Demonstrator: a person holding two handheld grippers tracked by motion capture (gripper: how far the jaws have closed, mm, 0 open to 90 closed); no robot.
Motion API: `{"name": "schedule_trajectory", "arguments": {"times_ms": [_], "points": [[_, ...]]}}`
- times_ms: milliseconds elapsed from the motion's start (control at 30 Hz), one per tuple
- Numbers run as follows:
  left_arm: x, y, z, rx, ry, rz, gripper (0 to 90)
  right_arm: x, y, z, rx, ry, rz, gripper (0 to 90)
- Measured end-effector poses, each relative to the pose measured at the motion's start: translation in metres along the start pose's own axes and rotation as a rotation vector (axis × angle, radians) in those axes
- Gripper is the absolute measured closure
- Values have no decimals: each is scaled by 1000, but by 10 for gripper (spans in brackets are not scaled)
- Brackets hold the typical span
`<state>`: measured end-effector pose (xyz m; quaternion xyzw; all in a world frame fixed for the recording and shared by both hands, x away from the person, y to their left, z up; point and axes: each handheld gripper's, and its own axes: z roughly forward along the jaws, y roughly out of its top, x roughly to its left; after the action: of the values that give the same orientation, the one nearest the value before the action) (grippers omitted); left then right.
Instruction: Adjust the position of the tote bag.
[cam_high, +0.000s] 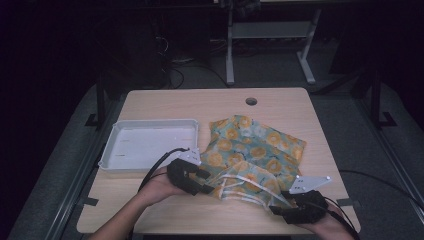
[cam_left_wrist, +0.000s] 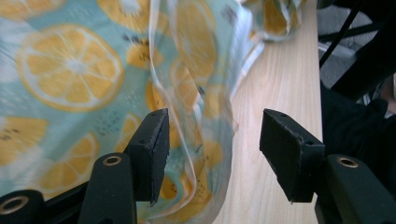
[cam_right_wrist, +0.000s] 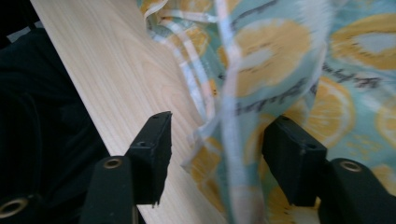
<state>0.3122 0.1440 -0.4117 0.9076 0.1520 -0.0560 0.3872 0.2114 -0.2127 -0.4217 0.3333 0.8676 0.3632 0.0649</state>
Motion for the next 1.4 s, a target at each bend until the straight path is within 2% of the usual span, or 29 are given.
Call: {"name": "schedule_trajectory", "arguments": {"times_ms": [233,467,700,1033,1267,1333,1400], "points": [[3,6,-7,-43,3,-7,448,-5,2,-18,-52,-11,-8,346],[3,10,-4,-44,10,-1,475,-7,9,-36,-103,-21,-8,324],[4,17,4,-43,19,20,487,-14,15,-32,-119,-27,-3,356],[7,18,25,7,50,54,484,-18,7,-15,-82,-7,15,385],[8,20,41,53,60,77,486,-19,6,-12,-87,-1,13,381],[9,21,46,76,52,84,526,-19,6,-13,-89,3,19,380],[7,22,50,100,52,96,620,-18,5,-14,-90,4,22,379]]}}
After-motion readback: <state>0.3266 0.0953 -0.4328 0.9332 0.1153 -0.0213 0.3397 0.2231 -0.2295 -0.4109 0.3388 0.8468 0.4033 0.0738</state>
